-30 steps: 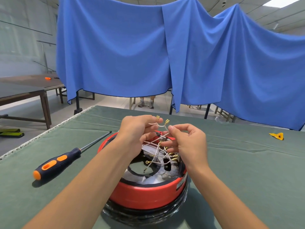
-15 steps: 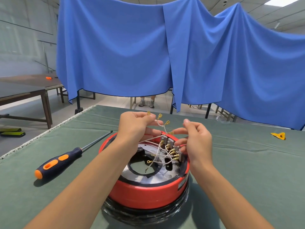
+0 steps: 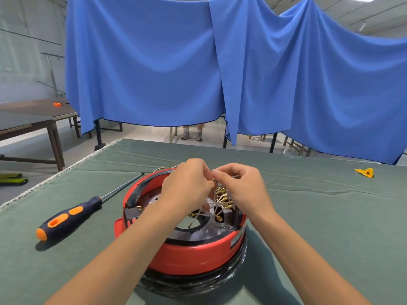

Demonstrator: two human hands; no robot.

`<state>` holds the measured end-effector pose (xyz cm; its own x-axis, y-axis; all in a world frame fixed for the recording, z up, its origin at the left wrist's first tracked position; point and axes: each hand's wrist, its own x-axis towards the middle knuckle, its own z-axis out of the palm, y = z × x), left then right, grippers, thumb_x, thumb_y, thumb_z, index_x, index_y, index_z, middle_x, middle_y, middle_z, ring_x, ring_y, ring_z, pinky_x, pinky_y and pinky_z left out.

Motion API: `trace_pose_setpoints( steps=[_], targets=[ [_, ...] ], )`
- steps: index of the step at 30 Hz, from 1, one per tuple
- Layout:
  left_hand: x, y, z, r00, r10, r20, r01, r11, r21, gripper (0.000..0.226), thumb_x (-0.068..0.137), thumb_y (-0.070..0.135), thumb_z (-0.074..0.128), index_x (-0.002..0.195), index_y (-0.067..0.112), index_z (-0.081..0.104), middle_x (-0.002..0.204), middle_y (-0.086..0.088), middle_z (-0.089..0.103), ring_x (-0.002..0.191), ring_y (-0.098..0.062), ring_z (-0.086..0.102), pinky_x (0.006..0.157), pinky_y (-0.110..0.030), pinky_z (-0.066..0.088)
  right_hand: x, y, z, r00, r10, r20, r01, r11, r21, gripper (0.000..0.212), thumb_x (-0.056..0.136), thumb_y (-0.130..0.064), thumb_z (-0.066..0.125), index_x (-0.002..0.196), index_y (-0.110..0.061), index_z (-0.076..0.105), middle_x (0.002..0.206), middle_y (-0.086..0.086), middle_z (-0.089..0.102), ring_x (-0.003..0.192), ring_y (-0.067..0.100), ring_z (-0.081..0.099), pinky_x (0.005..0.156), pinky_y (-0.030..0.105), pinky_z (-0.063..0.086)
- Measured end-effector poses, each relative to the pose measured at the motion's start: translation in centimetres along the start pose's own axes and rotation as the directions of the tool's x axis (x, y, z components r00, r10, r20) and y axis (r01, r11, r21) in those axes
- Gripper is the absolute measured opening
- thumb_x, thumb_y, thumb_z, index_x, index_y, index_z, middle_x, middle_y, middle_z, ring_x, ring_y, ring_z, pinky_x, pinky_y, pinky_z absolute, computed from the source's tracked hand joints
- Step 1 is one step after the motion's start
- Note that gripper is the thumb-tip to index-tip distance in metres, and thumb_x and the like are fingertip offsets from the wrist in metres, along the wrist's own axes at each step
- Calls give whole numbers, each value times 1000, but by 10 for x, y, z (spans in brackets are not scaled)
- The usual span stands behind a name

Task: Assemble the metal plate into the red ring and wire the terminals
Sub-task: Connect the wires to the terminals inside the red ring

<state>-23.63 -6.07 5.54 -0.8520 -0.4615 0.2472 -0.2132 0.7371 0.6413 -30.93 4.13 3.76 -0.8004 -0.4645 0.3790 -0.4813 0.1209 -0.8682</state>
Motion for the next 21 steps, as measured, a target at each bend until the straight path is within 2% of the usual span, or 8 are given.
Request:
trace_pose_setpoints(
  steps=[2, 4, 7, 12, 15, 18, 21],
  targets=[
    [-1, 1, 1, 1000, 17, -13, -17, 999, 39, 15, 89, 25, 60, 77, 24, 52, 82, 1, 72, 76, -20, 69, 79, -42, 53, 0, 0, -1, 1000, -2, 7, 2, 1000, -5, 10, 82, -25, 71, 72, -23, 73, 66, -7, 70, 61, 1, 61, 60, 23, 49],
    [-3, 2, 1, 999, 33, -43, -31, 998, 62, 15, 89, 29, 61, 77, 25, 53, 87, 2, 71, 83, -21, 66, 79, -42, 52, 1, 0, -2, 1000, 8, -1, -8, 1000, -12, 12, 83, -23, 71, 71, -23, 72, 66, -7, 70, 61, 0, 61, 62, 23, 50],
    [-5, 2, 2, 990, 92, -106, -78, 989, 128, 9, 90, 31, 61, 85, 25, 63, 86, 5, 71, 80, -17, 65, 75, -39, 54, 2, -1, -2, 999, 35, -30, -35, 999, -20, 15, 84, -22, 70, 69, -24, 71, 66, -7, 70, 65, 4, 63, 66, 28, 52],
    [-5, 2, 3, 976, 168, -140, -136, 968, 210, 15, 90, 27, 59, 91, 27, 74, 82, 3, 71, 76, -18, 64, 68, -33, 53, 3, 0, -3, 995, 66, -70, -69, 997, -38, 18, 82, -24, 69, 64, -25, 71, 65, -7, 69, 73, 12, 66, 73, 37, 54],
    [-5, 1, 3, 975, 156, -156, -123, 971, 203, 16, 90, 28, 60, 87, 26, 76, 81, 2, 72, 76, -20, 65, 71, -36, 54, 5, 2, -1, 991, 67, -118, -72, 997, -33, 19, 85, -27, 65, 67, -24, 69, 65, -9, 67, 72, 12, 63, 73, 38, 53],
    [-2, -2, 2, 984, 109, -138, -87, 983, 161, 17, 90, 27, 61, 83, 23, 75, 77, 3, 72, 71, -18, 67, 73, -37, 55, 8, 5, -3, 980, 43, -194, -57, 996, -69, 17, 87, -29, 60, 71, -27, 65, 69, -12, 64, 73, 9, 61, 70, 34, 50],
    [1, -6, 2, 993, 53, -110, -45, 996, 77, 18, 90, 24, 61, 80, 18, 75, 69, 3, 72, 64, -17, 68, 72, -38, 57, 10, 12, -5, 981, 17, -195, -50, 984, -169, 17, 90, -32, 54, 76, -30, 63, 82, -14, 66, 90, 12, 60, 77, 36, 50]
  ],
)
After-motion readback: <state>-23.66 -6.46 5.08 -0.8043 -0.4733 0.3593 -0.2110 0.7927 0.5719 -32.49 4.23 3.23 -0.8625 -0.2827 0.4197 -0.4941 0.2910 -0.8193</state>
